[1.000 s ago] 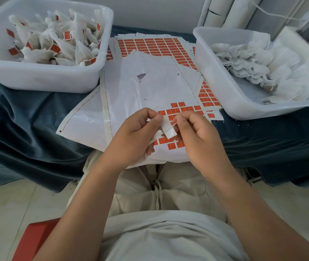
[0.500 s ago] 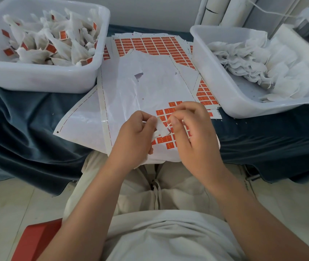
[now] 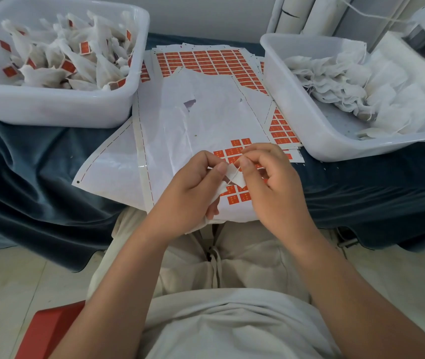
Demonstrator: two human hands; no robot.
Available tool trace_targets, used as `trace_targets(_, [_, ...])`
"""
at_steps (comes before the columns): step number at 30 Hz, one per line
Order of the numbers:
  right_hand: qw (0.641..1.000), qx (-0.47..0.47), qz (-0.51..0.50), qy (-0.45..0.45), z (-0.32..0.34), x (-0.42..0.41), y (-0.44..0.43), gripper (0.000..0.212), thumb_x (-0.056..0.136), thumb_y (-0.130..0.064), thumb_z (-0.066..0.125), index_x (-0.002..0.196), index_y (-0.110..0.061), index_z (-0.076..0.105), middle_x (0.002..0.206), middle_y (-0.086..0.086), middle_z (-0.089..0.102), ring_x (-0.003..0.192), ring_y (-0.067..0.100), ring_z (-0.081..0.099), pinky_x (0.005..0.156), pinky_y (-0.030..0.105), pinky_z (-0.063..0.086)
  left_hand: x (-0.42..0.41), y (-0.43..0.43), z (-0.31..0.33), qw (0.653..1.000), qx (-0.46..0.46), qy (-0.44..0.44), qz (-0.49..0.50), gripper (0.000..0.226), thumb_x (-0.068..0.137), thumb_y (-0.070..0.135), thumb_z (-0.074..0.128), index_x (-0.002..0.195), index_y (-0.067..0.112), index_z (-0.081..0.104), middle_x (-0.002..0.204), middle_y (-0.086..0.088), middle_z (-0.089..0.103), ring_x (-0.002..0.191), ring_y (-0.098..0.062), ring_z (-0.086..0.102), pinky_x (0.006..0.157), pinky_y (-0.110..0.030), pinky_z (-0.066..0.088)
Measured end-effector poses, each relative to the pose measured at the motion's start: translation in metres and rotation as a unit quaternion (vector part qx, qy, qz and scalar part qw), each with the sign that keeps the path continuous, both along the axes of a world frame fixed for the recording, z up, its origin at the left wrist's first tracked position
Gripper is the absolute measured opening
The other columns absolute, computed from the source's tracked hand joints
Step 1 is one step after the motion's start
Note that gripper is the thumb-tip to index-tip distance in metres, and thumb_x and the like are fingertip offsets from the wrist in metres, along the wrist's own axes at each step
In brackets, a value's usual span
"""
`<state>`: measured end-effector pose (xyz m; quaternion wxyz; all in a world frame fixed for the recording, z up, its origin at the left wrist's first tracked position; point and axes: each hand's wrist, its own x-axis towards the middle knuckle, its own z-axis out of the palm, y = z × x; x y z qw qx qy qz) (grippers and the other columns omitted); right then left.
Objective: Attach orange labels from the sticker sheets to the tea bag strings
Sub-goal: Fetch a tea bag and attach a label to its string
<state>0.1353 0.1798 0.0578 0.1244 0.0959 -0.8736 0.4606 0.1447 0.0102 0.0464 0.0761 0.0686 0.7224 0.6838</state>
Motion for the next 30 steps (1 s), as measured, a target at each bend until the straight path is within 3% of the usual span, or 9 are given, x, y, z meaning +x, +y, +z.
trace_targets(4, [0.999, -0.005, 0.018, -0.038, 0.0014, -0.0009, 0.0034, 0.014, 0.108, -0.027, 0.056, 0.107, -0.022, 0.069, 0.109, -0.011, 0.069, 0.103, 0.004, 0.066, 0.088, 0.021, 0.055, 0.0021, -0.0027, 0.0023, 1.000, -0.004, 0.015, -0.018, 0.027, 0.113, 0.032, 0.044, 0.105, 0.009, 0.056, 0.059, 0.010, 0.061, 0.044, -0.009, 0.052, 0.048, -0.021, 0.046])
trace_targets(8, [0.996, -0.033, 0.047, -0.063, 0.0028, 0.0001, 0.0040, 0.013, 0.108, -0.034, 0.056, 0.100, -0.042, 0.062, 0.101, -0.022, 0.070, 0.097, -0.001, 0.069, 0.081, 0.017, 0.058, 0.0031, -0.0030, 0.0028, 1.000, 0.004, 0.016, 0.002, 0.034, 0.114, 0.037, 0.039, 0.103, 0.011, 0.057, 0.060, 0.004, 0.059, 0.045, -0.011, 0.052, 0.046, -0.021, 0.045])
trace_targets(12, [0.996, -0.049, 0.054, -0.060, 0.0026, 0.0002, 0.0039, 0.016, 0.109, -0.035, 0.055, 0.097, -0.041, 0.064, 0.101, -0.021, 0.070, 0.096, 0.003, 0.070, 0.080, 0.022, 0.059, 0.0018, -0.0014, 0.0029, 1.000, 0.014, 0.010, 0.023, 0.030, 0.114, 0.037, 0.036, 0.114, 0.035, 0.066, 0.074, -0.002, 0.067, 0.051, -0.017, 0.056, 0.042, -0.022, 0.041])
trace_targets(17, [0.975, -0.158, 0.073, -0.141, 0.0007, -0.0019, 0.0072, 0.019, 0.107, -0.038, 0.055, 0.102, -0.035, 0.073, 0.102, -0.010, 0.076, 0.098, 0.011, 0.074, 0.087, 0.032, 0.064, 0.0024, -0.0048, 0.0021, 0.999, 0.044, -0.005, 0.018, 0.035, 0.112, 0.040, 0.034, 0.133, 0.051, 0.060, 0.077, -0.002, 0.074, 0.047, -0.014, 0.054, 0.051, -0.024, 0.052])
trace_targets(23, [0.920, -0.315, 0.119, -0.201, -0.0033, -0.0080, 0.0073, 0.020, 0.096, -0.043, 0.064, 0.098, -0.030, 0.079, 0.107, 0.005, 0.076, 0.105, 0.023, 0.071, 0.105, 0.048, 0.056, 0.0013, -0.0058, 0.0040, 0.991, 0.116, -0.057, 0.016, 0.036, 0.111, 0.031, 0.040, 0.137, 0.043, 0.063, 0.057, 0.003, 0.064, 0.041, -0.011, 0.051, 0.052, -0.023, 0.051])
trace_targets(27, [0.917, -0.324, 0.123, -0.198, -0.0048, -0.0075, 0.0051, 0.023, 0.096, -0.047, 0.063, 0.103, -0.031, 0.078, 0.102, -0.002, 0.076, 0.099, 0.014, 0.071, 0.095, 0.039, 0.055, -0.0013, -0.0052, 0.0068, 0.978, 0.182, -0.094, -0.027, 0.029, 0.110, 0.026, 0.052, 0.136, 0.026, 0.064, 0.053, -0.003, 0.059, 0.036, -0.009, 0.042, 0.048, -0.022, 0.050])
trace_targets(30, [0.923, -0.314, 0.114, -0.191, -0.0037, -0.0064, 0.0044, 0.023, 0.096, -0.047, 0.063, 0.104, -0.031, 0.078, 0.100, -0.003, 0.076, 0.097, 0.013, 0.072, 0.092, 0.038, 0.055, -0.0040, -0.0045, 0.0075, 0.973, 0.191, -0.123, -0.031, 0.032, 0.097, 0.037, 0.066, 0.128, 0.030, 0.071, 0.056, -0.007, 0.055, 0.035, -0.009, 0.042, 0.052, -0.025, 0.040])
